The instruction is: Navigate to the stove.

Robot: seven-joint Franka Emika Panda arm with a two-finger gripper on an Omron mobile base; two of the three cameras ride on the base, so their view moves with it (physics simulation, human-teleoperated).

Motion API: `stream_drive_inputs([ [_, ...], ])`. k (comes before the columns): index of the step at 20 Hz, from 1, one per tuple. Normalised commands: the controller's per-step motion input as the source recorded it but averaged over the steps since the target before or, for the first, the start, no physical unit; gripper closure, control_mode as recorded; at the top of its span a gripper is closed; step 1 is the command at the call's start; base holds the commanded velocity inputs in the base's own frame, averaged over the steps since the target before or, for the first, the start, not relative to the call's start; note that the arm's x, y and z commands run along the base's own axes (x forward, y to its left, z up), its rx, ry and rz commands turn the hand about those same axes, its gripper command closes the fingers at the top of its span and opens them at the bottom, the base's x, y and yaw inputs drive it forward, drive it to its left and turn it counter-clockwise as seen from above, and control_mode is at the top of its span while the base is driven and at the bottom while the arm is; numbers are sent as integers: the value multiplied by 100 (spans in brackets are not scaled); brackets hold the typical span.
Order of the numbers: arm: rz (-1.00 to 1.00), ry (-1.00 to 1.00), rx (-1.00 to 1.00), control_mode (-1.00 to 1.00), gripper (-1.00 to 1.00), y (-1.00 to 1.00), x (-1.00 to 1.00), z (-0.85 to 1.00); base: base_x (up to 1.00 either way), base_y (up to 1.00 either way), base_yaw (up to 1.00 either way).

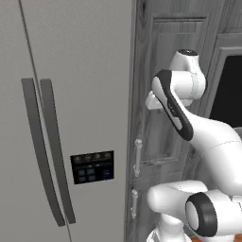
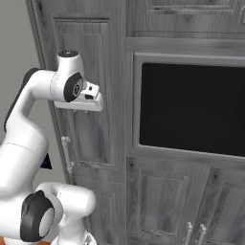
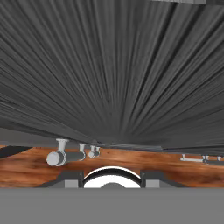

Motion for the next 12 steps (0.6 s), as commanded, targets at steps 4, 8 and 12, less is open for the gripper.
stream_drive_inputs([
  [4,0,0,0,100,-100,0,0,0,0,0,0],
  [8,0,0,0,100,-100,0,0,0,-1,0,0],
  [12,0,0,0,100,-100,0,0,0,-100,-3,-17],
])
